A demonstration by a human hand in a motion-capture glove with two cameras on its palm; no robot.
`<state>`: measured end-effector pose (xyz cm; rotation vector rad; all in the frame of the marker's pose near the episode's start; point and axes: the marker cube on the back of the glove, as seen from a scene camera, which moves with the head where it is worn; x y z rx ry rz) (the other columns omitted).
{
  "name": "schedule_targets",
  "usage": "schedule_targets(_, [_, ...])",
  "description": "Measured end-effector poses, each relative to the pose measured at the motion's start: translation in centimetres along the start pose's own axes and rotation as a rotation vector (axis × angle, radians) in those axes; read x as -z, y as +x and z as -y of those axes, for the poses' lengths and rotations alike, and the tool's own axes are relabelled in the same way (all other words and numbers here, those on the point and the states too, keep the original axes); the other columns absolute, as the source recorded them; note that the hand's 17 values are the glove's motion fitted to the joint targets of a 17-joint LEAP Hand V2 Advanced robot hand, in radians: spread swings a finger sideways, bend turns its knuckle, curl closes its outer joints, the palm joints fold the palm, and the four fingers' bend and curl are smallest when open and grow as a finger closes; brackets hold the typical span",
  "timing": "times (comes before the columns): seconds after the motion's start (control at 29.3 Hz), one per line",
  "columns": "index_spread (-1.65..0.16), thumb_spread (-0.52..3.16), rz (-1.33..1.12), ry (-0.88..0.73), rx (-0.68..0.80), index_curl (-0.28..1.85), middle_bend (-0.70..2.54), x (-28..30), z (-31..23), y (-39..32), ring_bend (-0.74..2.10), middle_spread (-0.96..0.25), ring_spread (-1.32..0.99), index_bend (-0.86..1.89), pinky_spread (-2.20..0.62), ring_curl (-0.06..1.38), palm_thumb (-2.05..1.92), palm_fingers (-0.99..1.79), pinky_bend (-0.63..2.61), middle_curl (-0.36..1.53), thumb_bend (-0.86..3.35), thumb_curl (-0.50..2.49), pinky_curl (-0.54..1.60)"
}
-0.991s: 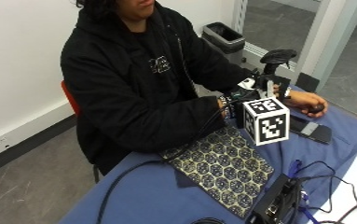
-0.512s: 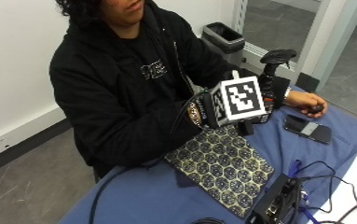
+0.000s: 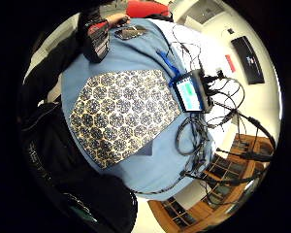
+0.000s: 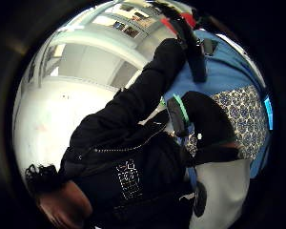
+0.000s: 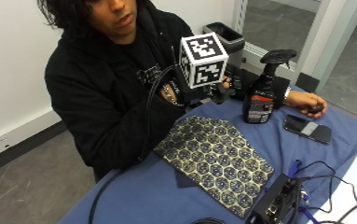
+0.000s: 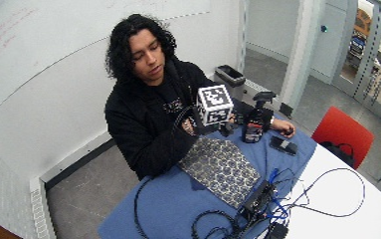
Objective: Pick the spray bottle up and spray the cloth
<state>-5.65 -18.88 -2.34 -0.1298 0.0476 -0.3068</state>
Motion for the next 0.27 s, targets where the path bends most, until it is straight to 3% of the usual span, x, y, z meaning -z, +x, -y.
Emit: schedule_targets(0.27, [-0.36,1.29,-0.038,-0.029,0.043,0.39,0.19,0.02,-0.56,-1.21,0.21,-0.05,0.00,0.18,0.19,0.31,0.64,0.35,0.17,0.38,-0.02,0.36,0.32])
